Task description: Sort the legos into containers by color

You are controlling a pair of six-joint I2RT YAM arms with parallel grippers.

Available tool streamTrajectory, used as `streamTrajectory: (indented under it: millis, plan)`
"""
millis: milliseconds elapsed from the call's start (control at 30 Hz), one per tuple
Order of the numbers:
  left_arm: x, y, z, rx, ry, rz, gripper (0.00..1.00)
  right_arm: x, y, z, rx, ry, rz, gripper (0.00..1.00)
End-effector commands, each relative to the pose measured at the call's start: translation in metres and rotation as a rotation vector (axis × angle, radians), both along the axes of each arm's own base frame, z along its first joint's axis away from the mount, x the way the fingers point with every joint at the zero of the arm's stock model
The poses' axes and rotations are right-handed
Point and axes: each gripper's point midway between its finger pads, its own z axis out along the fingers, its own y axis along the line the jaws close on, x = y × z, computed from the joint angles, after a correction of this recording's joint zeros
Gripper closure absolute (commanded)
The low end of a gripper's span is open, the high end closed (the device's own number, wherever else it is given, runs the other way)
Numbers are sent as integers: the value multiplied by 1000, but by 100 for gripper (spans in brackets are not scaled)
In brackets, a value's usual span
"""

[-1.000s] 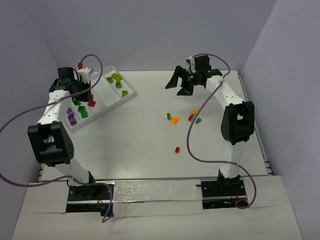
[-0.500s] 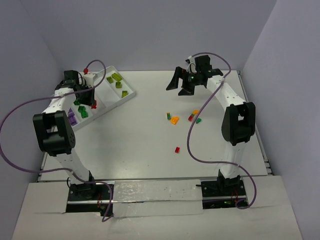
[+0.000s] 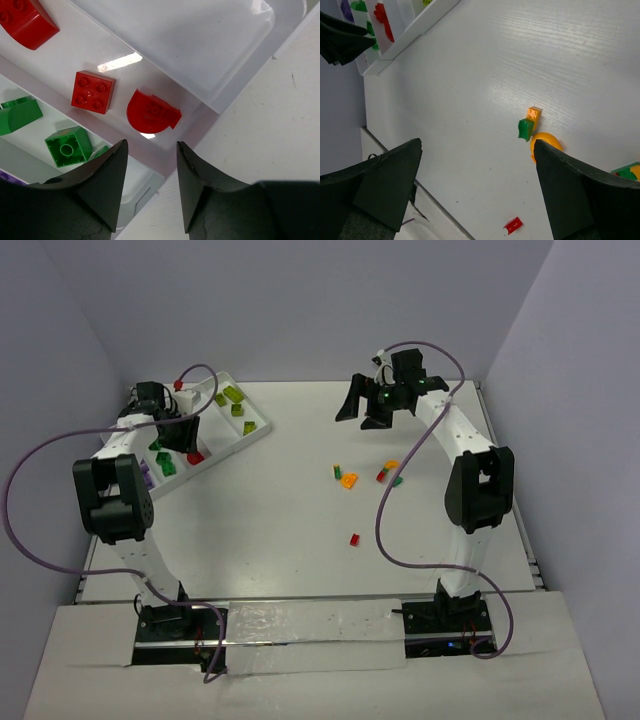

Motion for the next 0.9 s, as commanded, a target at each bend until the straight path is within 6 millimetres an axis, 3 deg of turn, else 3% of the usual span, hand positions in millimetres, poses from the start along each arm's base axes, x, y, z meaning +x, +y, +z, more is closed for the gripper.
streamTrajectory:
  millis: [0, 133, 233, 367, 433, 500, 600, 733, 867]
  plan:
    - [19, -8, 49, -19, -135, -29, 46, -3, -17, 39, -68, -137, -10, 0]
    - [15, -33, 102, -114, -223, -73, 46, -8, -33, 34, -174, -179, 8, 0]
    - [5, -53, 130, -189, -265, -108, 46, -13, -46, 24, -258, -194, 21, 1]
    - [-22, -97, 168, -272, -328, -173, 46, -22, -74, -9, -443, -170, 60, 8]
    - [-34, -118, 174, -285, -335, -213, 46, -29, -82, -21, -491, -151, 85, 14]
    - [-50, -139, 175, -309, -322, -252, 46, -37, -85, -32, -510, -129, 111, 27]
    - [-62, -153, 176, -341, -312, -264, 46, -46, -79, -39, -507, -111, 128, 34]
    - [-70, -158, 181, -386, -326, -237, 46, -57, -53, -50, -502, -112, 151, 34]
    - [-72, -154, 184, -395, -338, -174, 46, -63, -15, -67, -521, -111, 208, 37]
